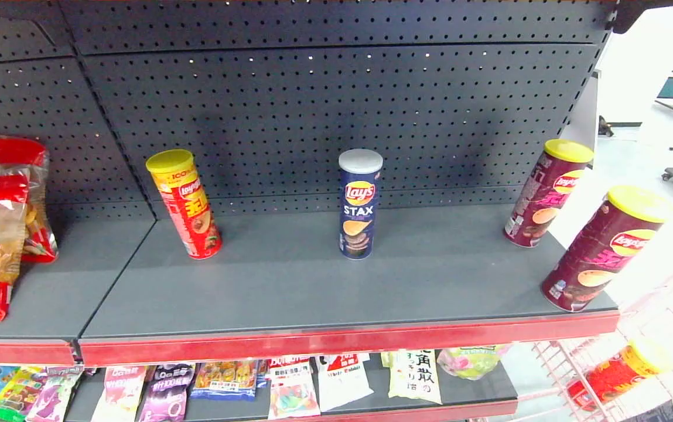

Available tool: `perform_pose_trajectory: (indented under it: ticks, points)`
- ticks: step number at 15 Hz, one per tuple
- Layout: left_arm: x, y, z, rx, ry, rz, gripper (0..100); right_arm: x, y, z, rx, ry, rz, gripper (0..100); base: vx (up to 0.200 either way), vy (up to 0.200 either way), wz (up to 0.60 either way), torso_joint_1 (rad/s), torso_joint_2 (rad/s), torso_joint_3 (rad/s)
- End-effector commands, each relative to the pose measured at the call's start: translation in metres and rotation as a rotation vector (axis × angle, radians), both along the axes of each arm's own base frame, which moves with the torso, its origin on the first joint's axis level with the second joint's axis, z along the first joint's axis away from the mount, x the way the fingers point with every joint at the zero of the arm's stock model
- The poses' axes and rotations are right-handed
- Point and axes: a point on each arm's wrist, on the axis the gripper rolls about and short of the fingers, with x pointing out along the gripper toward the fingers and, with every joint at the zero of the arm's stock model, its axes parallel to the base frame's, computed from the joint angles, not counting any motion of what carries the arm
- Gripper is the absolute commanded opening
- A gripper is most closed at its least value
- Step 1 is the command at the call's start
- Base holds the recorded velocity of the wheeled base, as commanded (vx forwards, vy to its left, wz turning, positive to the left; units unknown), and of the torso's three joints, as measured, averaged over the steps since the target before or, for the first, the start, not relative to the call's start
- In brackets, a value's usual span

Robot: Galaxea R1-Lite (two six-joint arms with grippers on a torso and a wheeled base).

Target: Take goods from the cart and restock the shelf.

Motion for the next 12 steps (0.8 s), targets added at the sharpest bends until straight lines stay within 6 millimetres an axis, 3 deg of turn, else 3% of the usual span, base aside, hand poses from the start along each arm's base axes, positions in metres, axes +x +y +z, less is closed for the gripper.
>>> perform_pose_trajectory:
  ticks: [1, 6, 10, 12]
  points:
    - [0.0001, 0.0, 0.0, 0.0, 0.001, 0.001, 100, 0.0, 0.0, 0.0001, 0.0, 0.0, 0.001, 100, 0.0, -0.2, 0.0, 0.012, 0.0, -0.002]
    - [0.0001, 0.0, 0.0, 0.0, 0.001, 0.001, 100, -0.0001, 0.0, 0.0005, 0.002, -0.002, 0.001, 100, 0.0, -0.2, 0.0, 0.004, 0.01, 0.0]
    - [0.0001, -0.0001, 0.0, 0.002, 0.001, -0.001, 100, 0.0, 0.0, 0.0001, 0.002, 0.0, 0.001, 100, 0.0, 0.0, 0.0, 0.0, 0.0, 0.0]
    - [0.0001, -0.0001, 0.0, 0.002, 0.001, -0.001, 100, 0.0, 0.0, 0.0001, 0.002, 0.0, 0.001, 100, 0.0, 0.0, -0.6, -0.005, 0.01, 0.007]
